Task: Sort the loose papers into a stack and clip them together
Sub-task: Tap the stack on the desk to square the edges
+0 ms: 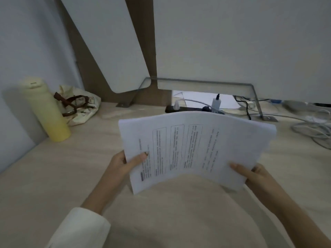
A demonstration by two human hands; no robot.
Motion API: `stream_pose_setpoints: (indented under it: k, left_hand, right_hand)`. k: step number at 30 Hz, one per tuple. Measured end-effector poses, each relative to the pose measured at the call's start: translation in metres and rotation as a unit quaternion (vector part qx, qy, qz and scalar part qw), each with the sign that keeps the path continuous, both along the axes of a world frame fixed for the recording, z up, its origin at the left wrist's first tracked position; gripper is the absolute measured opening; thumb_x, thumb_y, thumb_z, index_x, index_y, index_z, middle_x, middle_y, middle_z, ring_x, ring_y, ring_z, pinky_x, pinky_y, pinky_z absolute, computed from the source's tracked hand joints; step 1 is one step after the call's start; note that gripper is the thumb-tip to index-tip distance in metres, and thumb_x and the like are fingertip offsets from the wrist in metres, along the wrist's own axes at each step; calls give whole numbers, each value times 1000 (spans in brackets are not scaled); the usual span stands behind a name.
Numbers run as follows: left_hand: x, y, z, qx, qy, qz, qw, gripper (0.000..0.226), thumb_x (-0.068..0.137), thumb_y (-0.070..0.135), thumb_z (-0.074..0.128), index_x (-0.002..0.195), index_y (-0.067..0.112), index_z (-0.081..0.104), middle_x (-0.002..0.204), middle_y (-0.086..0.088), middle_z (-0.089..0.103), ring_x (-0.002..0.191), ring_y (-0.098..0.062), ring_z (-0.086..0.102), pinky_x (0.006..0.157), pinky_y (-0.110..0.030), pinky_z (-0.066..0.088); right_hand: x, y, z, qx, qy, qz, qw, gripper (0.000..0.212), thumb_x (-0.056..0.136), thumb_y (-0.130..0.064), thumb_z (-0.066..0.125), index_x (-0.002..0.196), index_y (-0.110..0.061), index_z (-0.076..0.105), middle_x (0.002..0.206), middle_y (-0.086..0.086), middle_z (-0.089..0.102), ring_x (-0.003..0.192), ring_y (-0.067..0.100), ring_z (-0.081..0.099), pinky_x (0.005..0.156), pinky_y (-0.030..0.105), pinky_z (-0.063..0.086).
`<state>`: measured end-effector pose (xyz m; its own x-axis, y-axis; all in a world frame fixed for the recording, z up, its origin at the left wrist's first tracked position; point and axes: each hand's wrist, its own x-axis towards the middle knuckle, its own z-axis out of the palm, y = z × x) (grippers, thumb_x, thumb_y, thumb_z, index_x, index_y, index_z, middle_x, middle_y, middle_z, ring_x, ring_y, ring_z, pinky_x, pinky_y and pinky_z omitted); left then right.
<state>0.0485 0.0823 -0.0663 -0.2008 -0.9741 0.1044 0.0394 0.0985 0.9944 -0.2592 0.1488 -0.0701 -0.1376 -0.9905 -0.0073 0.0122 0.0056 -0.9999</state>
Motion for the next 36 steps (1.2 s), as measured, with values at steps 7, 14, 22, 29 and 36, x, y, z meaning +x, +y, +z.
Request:
stream_pose_setpoints:
  k: [7, 14, 22, 29, 36]
  left_hand:
    - [-6, -2, -15, 30, 9, -9, 999, 24, 69, 29, 72, 92, 35, 71, 97, 15, 74, 92, -9, 70, 77, -25, 57]
    - [-9, -10, -28, 65, 36, -7, 997, 26, 60, 21, 82, 82, 34, 75, 96, 10, 75, 96, -16, 69, 86, -36, 56]
    - [-2, -17, -38, 116, 24, -45, 992, 76, 24, 57, 87, 93, 29, 72, 101, 7, 75, 95, -15, 70, 81, -29, 57]
    - [5, -31, -11, 184, 46, -53, 980, 45, 65, 33, 72, 104, 14, 67, 94, -4, 76, 81, -20, 73, 65, -29, 60]
    - [7, -33, -3, 246, 266, -2, 932, 24, 92, 14, 46, 108, 3, 62, 97, -9, 75, 82, -19, 73, 62, -29, 60]
  right_hand:
    - [2, -4, 5, 10, -28, 5, 1000, 28, 75, -19, 59, 102, -18, 69, 105, -3, 74, 94, 17, 71, 80, 31, 58]
    - [-5, -4, -8, 25, -34, 6, 999, 53, 54, -38, 84, 104, -29, 68, 110, -7, 73, 98, 15, 69, 80, 30, 58]
    - [-6, -3, -10, 69, -50, 44, 995, 32, 76, -12, 59, 102, -27, 70, 110, -3, 73, 97, 18, 70, 72, 23, 59]
    - [-4, -4, 4, 112, -49, 54, 991, 21, 83, -16, 57, 97, -15, 73, 100, 9, 75, 87, 26, 73, 64, 29, 60]
    - [15, -3, -3, 113, -144, 3, 983, 44, 74, -27, 74, 115, -13, 63, 112, 9, 71, 102, 31, 68, 93, 47, 49]
